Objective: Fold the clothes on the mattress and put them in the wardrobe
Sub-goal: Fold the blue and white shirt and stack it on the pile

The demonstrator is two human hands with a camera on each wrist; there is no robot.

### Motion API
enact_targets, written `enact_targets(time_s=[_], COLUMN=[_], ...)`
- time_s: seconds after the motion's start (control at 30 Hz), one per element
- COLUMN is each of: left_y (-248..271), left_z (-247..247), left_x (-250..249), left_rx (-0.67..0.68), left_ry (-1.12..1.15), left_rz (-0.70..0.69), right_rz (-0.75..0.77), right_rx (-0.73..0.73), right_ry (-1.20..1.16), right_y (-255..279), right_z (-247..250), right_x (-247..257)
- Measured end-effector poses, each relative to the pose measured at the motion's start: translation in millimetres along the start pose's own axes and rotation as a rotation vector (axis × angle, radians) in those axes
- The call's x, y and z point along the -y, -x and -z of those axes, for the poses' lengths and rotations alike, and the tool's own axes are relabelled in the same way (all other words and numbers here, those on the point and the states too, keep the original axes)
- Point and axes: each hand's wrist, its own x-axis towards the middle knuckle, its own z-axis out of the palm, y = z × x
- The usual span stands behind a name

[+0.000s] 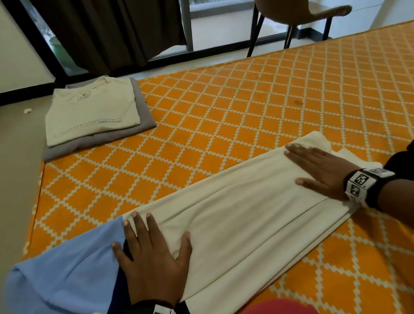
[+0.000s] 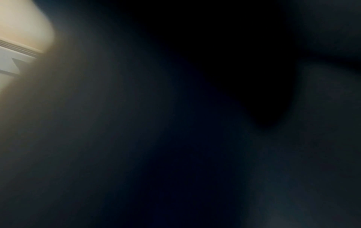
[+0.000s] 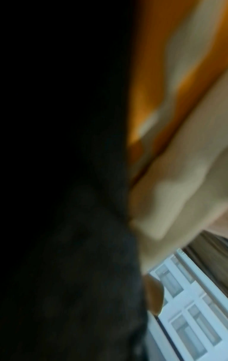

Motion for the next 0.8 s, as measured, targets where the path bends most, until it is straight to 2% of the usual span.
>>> enact_targets(time_s=[0.2, 0.33, 0.37, 0.43, 0.47, 0.53, 0.6, 0.63, 0.7, 0.8], left_y=[-0.5, -0.4, -0.8, -1.5, -2.2, -2.6, -2.0, -1.6, -2.7, -3.9], left_z=[1.3, 4.3, 5.9, 10.2, 11.3, 13.2, 18.0, 22.6, 28.5, 35.3], left_x=[-0.5, -1.8, -2.2, -3.9, -5.3, -5.2, -5.2, -4.8, -1.5, 23.6], left_rx=[0.014, 0.040, 0.063, 0.113, 0.135, 0.173, 0.207, 0.217, 0.237, 0.230], left_ry=[0.003, 0.024, 0.035, 0.060, 0.069, 0.072, 0.087, 0.091, 0.075, 0.162], left_rz=[0.007, 0.005, 0.006, 0.004, 0.002, 0.014, 0.034, 0.044, 0.022, -0.014], right_rz=[-0.110, -0.198, -0.228, -0.240, -0.200, 0.020, 0.262, 0.321, 0.333, 0.325], right_rx=[0.012, 0.077, 0.052, -0.102, -0.172, -0.290, -0.287, -0.234, -0.154, -0.163], right_ry=[0.052, 0.151, 0.174, 0.216, 0.211, 0.161, 0.087, 0.042, -0.029, -0.060], right_y=[4.2, 4.7, 5.2, 5.9, 5.7, 2.9, 0.7, 0.0, 1.4, 0.1], right_z=[-1.3, 2.5, 6.5, 26.0, 36.2, 40.8, 27.1, 16.9, -0.5, -5.9], right_x=[-16.1, -13.5, -11.6, 10.3, 30.1, 87.8, 150.9, 173.5, 190.9, 188.2])
